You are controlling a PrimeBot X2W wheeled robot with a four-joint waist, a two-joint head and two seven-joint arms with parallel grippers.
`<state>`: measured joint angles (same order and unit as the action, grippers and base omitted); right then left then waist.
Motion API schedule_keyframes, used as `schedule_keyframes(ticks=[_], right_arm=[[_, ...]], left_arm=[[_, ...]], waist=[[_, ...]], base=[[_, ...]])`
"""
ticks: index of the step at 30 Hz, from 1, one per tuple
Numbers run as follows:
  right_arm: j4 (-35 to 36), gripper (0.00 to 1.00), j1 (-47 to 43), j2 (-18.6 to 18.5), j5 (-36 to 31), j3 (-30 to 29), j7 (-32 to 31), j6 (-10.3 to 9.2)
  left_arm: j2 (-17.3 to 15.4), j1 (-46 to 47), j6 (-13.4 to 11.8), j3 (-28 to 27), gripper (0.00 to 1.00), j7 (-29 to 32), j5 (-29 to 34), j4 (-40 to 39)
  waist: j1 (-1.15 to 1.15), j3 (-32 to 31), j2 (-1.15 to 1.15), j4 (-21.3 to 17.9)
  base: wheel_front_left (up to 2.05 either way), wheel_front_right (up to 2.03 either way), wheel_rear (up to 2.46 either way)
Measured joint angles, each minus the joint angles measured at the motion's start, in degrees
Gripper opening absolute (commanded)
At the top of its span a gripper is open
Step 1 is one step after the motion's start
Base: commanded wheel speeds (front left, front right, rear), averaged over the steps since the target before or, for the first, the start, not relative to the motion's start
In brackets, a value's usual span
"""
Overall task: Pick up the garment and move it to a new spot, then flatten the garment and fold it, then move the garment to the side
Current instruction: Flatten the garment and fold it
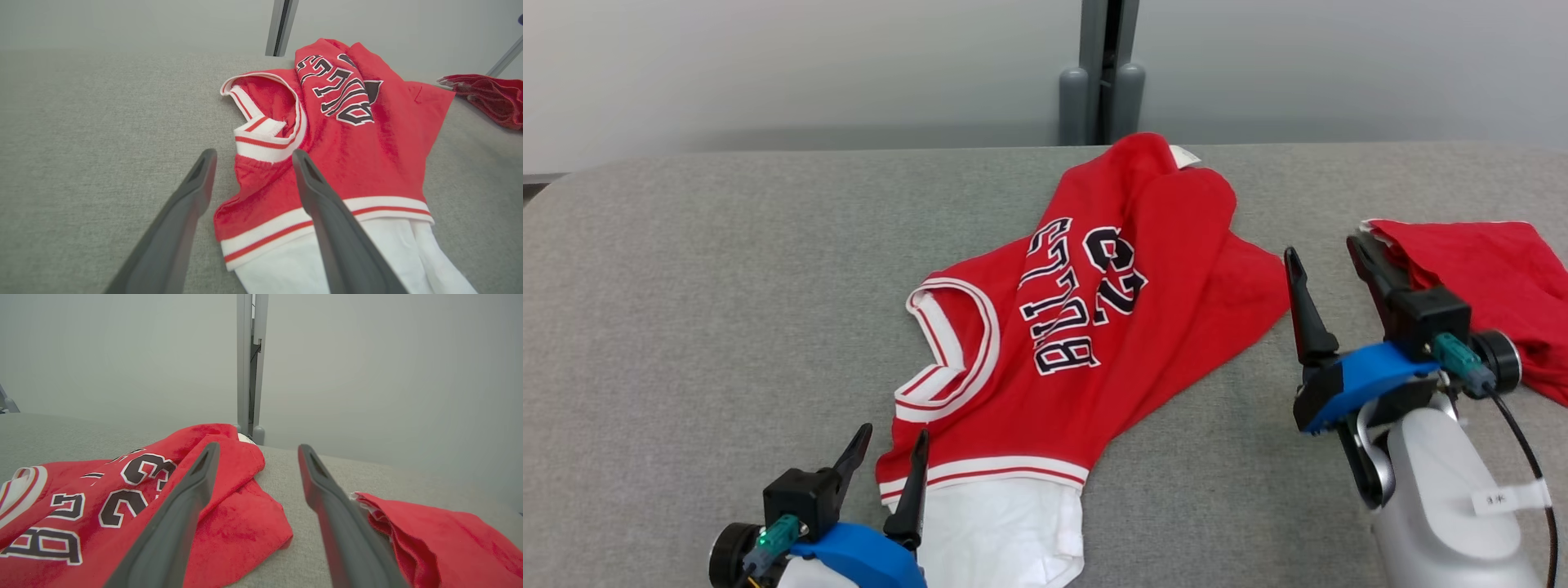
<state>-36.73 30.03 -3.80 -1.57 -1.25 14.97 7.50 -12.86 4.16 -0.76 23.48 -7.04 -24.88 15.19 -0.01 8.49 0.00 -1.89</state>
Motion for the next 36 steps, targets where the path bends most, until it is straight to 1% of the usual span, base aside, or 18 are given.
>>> schedule_keyframes(ticks=[4, 7, 10, 11, 13, 14, 18, 23, 27, 30, 32, 33, 34, 36], right_arm=[[8.45, 1.0, -7.3, 0.57, 1.41, 0.01, -1.49, 0.0], [13.92, 1.0, -11.14, 0.82, 2.8, 0.71, -3.45, 0.0], [18.22, 1.0, -13.8, 0.85, 4.9, 1.63, -4.91, 0.0], [19.4, 1.0, -14.46, 0.87, 5.2, 1.72, -5.39, 0.0], [21.34, 1.0, -15.6, 0.88, 5.84, 1.81, -5.95, 0.0], [22.16, 1.0, -16.06, 0.87, 6.15, 1.85, -6.19, -0.01], [24.41, 1.0, -17.36, 0.88, 6.77, 2.02, -6.92, -0.01], [25.94, 1.0, -17.64, 0.89, 6.78, 2.1, -7.42, -0.01], [26.59, 1.0, -17.62, 0.89, 6.78, 2.03, -7.83, -0.01], [26.6, 1.0, -17.42, 0.89, 6.75, 2.09, -7.84, 0.0], [26.39, 1.0, -17.23, 0.89, 6.75, 2.19, -7.82, -0.01], [26.13, 1.0, -17.17, 0.89, 6.75, 2.26, -7.83, 0.0], [25.74, 1.0, -17.02, 0.89, 6.76, 2.36, -7.84, -0.01], [25.07, 1.0, -16.44, 0.89, 6.78, 2.45, -7.84, 0.0]], left_arm=[[-1.35, 2.19, 0.89, 0.46, 1.0, 2.76, -0.36, 2.69], [-2.01, 3.86, 1.47, 0.6, 1.0, 4.45, -0.37, 5.68], [-2.54, 5.53, 2.89, 1.31, 1.0, 6.5, -0.66, 8.75], [-2.47, 5.86, 3.26, 1.44, 0.69, 6.79, -0.96, 9.48], [-2.48, 6.71, 3.65, 1.49, 0.1, 6.87, -1.04, 10.69], [-2.65, 7.28, 3.85, 1.48, 0.0, 6.87, -1.14, 11.15], [-4.39, 10.29, 3.8, 0.7, 0.0, 5.56, -0.64, 12.18], [-8.33, 16.1, 3.58, -0.98, 0.0, 4.92, 0.9, 12.58], [-11.48, 21.71, 4.32, -1.56, 0.0, 6.45, 1.8, 13.5], [-14.22, 25.86, 4.33, -1.99, 0.0, 7.64, 3.13, 15.7], [-14.84, 27.87, 4.16, -2.2, 0.0, 7.97, 3.42, 17.42], [-14.86, 28.53, 4.14, -2.1, 0.4, 8.05, 3.71, 18.28], [-14.78, 28.96, 4.19, -2.0, 1.0, 8.04, 3.75, 19.11], [-13.76, 29.16, 4.36, -2.12, 1.0, 7.79, 2.77, 20.38]], waist=[[0.0, 0.39, 0.0, -2.36], [0.0, 0.92, 0.0, -4.04], [0.01, 1.51, 0.0, -5.37], [0.01, 1.7, 0.0, -5.71], [0.01, 2.09, 0.0, -6.35], [0.01, 2.29, 0.0, -6.6], [0.01, 2.98, 0.0, -7.27], [0.01, 4.03, 0.0, -7.78], [0.01, 5.11, 0.0, -8.09], [0.01, 5.92, 0.0, -8.37], [0.01, 6.22, 0.0, -8.5], [0.01, 6.34, 0.0, -8.55], [0.01, 6.43, 0.0, -8.57], [0.01, 6.51, 0.0, -8.49]], base=[[0.0, 0.0, 0.0], [0.0, 0.0, 0.0], [0.0, 0.0, 0.0], [0.0, 0.0, 0.0], [0.0, 0.0, 0.0], [0.0, 0.0, 0.0], [0.0, 0.0, 0.0], [0.0, 0.0, 0.0], [0.0, 0.0, 0.0], [0.0, 0.0, 0.0], [0.0, 0.0, 0.0], [0.0, 0.0, 0.0], [0.0, 0.0, 0.0], [0.0, 0.0, 0.0]])
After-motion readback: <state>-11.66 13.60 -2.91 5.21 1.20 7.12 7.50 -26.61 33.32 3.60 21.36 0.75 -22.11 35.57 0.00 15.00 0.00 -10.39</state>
